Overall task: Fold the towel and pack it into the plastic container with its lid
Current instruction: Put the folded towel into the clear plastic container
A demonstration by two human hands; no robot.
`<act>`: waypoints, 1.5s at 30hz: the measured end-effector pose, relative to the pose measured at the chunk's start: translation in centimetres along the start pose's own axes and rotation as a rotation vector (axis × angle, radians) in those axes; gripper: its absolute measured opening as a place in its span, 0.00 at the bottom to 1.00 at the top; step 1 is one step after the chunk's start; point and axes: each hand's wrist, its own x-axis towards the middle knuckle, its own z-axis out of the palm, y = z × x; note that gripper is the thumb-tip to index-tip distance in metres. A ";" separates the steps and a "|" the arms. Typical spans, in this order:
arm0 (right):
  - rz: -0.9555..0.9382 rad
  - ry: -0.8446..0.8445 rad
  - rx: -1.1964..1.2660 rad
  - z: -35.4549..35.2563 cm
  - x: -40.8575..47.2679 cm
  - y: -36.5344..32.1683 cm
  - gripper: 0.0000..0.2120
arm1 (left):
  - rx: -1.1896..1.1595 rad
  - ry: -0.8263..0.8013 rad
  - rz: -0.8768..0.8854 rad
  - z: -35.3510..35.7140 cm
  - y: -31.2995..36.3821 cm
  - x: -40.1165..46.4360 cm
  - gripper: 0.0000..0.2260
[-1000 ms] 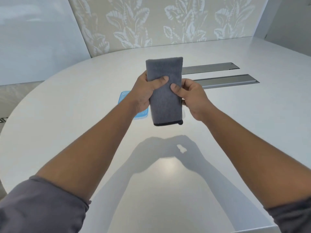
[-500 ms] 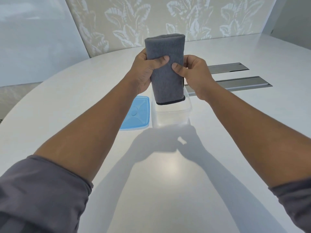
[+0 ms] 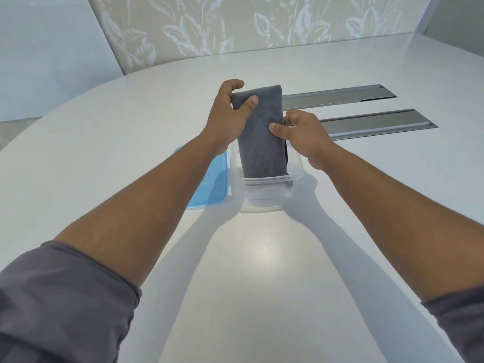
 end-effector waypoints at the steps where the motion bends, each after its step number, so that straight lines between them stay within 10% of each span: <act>1: 0.008 -0.006 -0.018 0.1 0.1 0.1 0.19 | 0.056 0.022 0.018 0.2 -0.3 0.1 0.17; 24: 0.212 -0.039 -0.823 2.6 -0.4 2.1 0.20 | 1.208 -0.210 0.141 2.9 -4.0 -0.9 0.28; 30: 0.185 -0.059 -0.871 2.8 0.0 2.7 0.13 | 1.170 -0.357 0.343 3.9 -3.9 -0.9 0.25; 45: 0.179 -0.074 -0.805 2.8 -0.3 2.6 0.16 | 1.302 -0.769 -0.045 6.2 -5.1 -0.7 0.29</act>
